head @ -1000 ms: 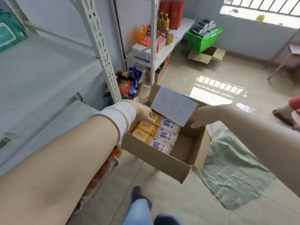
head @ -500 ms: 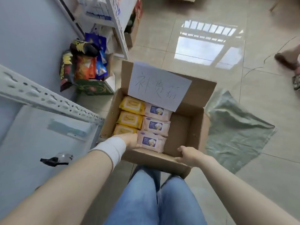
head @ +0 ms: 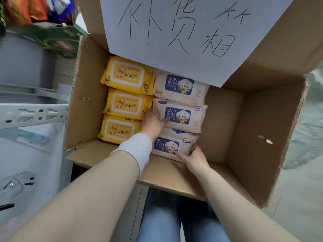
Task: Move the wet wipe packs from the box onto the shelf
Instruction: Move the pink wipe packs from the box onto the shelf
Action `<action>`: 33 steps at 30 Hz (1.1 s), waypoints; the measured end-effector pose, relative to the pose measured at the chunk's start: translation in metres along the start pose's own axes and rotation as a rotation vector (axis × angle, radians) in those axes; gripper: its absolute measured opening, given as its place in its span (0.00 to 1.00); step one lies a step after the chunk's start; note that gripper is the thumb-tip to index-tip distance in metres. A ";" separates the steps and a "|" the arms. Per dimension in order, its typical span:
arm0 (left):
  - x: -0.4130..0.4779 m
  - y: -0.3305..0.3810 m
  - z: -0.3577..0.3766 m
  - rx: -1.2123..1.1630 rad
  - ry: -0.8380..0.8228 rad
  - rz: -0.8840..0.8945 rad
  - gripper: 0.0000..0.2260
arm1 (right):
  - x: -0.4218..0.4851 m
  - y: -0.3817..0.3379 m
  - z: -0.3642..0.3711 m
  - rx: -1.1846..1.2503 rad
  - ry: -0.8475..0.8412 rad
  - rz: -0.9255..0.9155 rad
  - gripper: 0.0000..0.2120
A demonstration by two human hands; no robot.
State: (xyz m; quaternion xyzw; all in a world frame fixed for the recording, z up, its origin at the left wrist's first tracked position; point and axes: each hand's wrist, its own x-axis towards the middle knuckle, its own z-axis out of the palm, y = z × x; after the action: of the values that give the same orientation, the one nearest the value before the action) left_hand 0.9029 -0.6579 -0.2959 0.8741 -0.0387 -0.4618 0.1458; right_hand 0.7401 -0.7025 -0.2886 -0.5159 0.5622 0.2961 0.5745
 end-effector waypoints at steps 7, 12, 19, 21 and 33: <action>0.024 0.008 0.011 0.007 0.102 -0.168 0.40 | 0.019 -0.003 0.013 0.164 0.093 0.086 0.43; 0.024 0.010 0.004 -0.013 -0.091 -0.109 0.35 | 0.011 -0.007 0.009 0.211 -0.167 -0.031 0.18; -0.007 0.011 -0.015 -0.460 -0.115 -0.123 0.23 | -0.026 0.016 -0.036 0.290 -0.107 -0.023 0.11; -0.023 0.014 -0.018 -0.551 -0.105 -0.151 0.23 | -0.047 0.028 -0.057 0.295 -0.102 -0.035 0.14; -0.255 -0.070 -0.120 -1.010 0.273 0.073 0.19 | -0.195 0.038 -0.122 0.248 0.028 -0.380 0.19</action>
State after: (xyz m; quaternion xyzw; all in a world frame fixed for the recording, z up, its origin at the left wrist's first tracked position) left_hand 0.8509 -0.5138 -0.0497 0.7451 0.1775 -0.2996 0.5688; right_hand 0.6258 -0.7574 -0.0926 -0.5420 0.4948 0.1038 0.6713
